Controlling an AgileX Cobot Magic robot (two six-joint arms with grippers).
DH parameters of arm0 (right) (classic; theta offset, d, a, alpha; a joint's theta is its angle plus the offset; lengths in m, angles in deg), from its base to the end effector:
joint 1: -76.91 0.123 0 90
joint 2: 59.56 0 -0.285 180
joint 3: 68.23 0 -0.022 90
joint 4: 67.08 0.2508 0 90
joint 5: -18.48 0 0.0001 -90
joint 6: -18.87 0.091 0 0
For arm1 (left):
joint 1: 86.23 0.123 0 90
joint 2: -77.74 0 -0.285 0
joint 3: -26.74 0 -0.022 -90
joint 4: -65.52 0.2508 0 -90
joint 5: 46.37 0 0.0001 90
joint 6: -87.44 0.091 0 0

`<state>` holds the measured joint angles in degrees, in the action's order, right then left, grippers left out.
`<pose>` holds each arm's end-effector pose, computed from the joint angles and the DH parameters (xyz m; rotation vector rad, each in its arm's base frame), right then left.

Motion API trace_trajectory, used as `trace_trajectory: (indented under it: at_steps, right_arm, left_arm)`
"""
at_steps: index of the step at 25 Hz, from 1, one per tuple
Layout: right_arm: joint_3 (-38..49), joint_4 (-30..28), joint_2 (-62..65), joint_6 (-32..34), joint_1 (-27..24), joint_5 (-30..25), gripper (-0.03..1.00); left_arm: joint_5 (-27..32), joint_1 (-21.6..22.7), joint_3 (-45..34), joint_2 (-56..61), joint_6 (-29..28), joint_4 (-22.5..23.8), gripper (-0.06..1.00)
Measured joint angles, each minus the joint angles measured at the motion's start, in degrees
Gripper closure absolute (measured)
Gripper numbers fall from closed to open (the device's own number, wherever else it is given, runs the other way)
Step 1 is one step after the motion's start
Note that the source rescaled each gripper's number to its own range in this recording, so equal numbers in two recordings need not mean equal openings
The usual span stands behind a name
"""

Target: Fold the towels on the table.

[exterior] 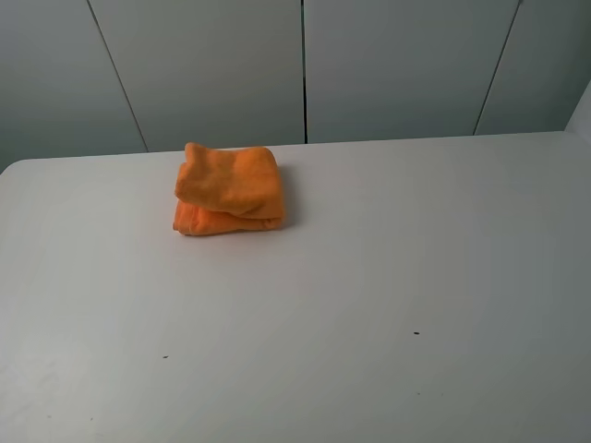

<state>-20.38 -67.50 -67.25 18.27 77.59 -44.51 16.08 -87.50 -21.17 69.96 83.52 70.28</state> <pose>-0.0082 -0.0007 0.2776 -0.0225 2.0686 -0.0079 -0.0074 0.0069 0.2783 -0.0535 2.0587 0.0436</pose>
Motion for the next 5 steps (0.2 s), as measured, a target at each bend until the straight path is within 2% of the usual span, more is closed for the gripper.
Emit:
trace_trajectory:
  at_steps: [5]
  right_arm:
    - [0.0, 0.0, 0.0, 0.0, 0.0, 0.0, -0.03]
  left_arm:
    - [0.0, 0.0, 0.0, 0.0, 0.0, 0.0, -0.05]
